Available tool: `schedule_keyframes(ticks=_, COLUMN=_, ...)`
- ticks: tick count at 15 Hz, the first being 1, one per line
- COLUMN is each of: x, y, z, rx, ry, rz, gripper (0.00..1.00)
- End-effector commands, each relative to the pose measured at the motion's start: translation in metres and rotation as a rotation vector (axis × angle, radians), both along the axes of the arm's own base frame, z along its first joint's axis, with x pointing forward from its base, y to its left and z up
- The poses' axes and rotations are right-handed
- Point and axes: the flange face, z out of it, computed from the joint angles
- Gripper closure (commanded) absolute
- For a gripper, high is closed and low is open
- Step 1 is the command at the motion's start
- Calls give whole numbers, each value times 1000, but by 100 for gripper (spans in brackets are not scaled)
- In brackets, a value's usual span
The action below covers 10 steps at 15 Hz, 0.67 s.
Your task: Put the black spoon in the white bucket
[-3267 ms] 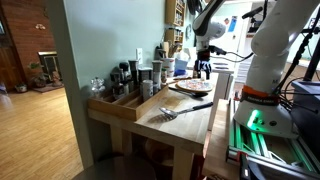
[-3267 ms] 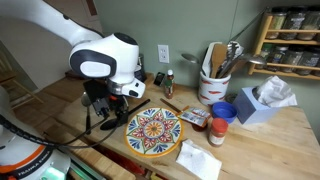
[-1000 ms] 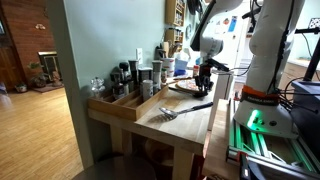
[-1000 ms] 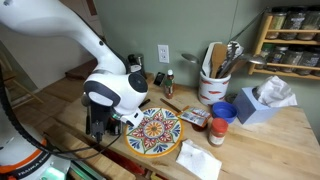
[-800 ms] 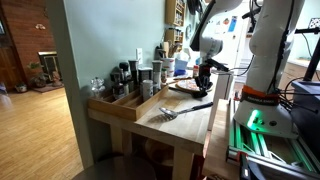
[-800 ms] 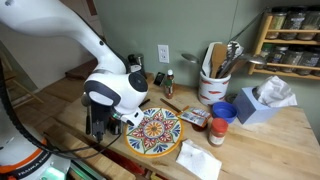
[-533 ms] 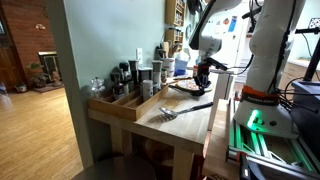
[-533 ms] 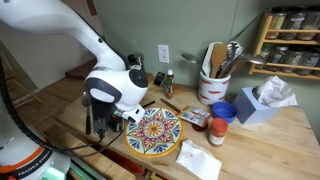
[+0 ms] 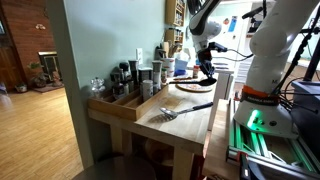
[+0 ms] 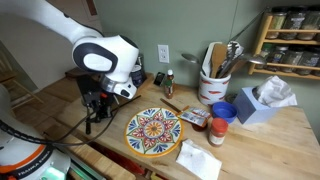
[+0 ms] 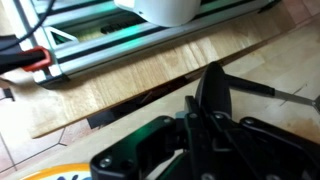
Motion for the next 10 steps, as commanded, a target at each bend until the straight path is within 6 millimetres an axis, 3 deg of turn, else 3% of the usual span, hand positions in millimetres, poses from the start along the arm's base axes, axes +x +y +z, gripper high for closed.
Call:
schedule_keyframes(ticks=1, x=-3, y=9, z=76, rx=-199, ry=80, rz=51, gripper=99)
schedule_keyframes(ticks=7, x=29, y=6, z=225, rx=-522, ry=82, rz=96, gripper=99)
schedule_keyframes(ticks=10, x=64, y=3, z=265, rx=-694, ry=37, rz=156, gripper=99)
